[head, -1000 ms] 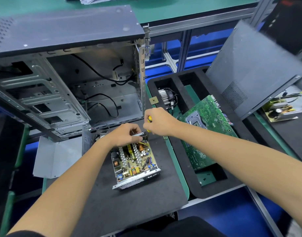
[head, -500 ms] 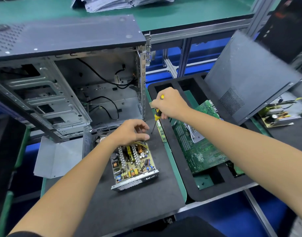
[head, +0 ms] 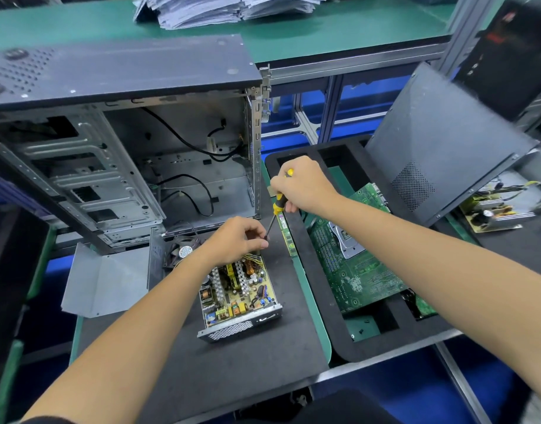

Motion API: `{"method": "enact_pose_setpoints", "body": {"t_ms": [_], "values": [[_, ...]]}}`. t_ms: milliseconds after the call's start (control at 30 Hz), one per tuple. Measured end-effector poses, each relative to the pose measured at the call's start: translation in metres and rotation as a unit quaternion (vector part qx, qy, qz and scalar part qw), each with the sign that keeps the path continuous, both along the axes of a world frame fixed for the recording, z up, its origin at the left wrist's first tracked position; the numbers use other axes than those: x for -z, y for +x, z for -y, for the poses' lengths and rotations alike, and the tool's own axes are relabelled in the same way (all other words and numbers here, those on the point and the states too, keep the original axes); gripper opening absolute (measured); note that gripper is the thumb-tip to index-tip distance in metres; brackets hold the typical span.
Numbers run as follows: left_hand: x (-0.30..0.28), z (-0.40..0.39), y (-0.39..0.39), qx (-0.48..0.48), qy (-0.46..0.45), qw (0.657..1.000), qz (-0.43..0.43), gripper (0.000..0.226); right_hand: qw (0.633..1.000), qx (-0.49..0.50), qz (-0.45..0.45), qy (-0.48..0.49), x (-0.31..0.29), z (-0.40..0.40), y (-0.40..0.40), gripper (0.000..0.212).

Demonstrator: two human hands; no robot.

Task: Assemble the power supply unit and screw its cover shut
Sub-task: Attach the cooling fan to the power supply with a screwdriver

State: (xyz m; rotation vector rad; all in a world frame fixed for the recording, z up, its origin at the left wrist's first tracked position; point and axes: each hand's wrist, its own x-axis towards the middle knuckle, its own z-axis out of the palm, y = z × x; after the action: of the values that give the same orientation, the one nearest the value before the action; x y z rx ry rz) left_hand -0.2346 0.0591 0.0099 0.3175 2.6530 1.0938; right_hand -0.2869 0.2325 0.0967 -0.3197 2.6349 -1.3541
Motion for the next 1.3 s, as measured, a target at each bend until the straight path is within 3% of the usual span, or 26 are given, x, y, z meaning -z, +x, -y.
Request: {"method": "enact_pose_setpoints", "body": {"t_ms": [433, 767, 1300], "values": [[0.0, 0.005, 0.002, -0.06, 0.046, 0.997, 0.012, 0.003, 1.0, 0.011, 0.011, -0.021, 0.002, 0.005, -0.001, 0.018], [0.0, 0.007, 0.001, -0.049, 0.08, 0.996, 0.011, 0.012, 0.999, 0.031, 0.024, -0.027, -0.001, 0.009, -0.002, 0.022], [-0.002, -0.004, 0.002, -0.003, -0.025, 0.998, -0.066, 0.019, 0.999, -0.023, 0.026, 0.024, 0.001, 0.01, 0.001, 0.014]]}}
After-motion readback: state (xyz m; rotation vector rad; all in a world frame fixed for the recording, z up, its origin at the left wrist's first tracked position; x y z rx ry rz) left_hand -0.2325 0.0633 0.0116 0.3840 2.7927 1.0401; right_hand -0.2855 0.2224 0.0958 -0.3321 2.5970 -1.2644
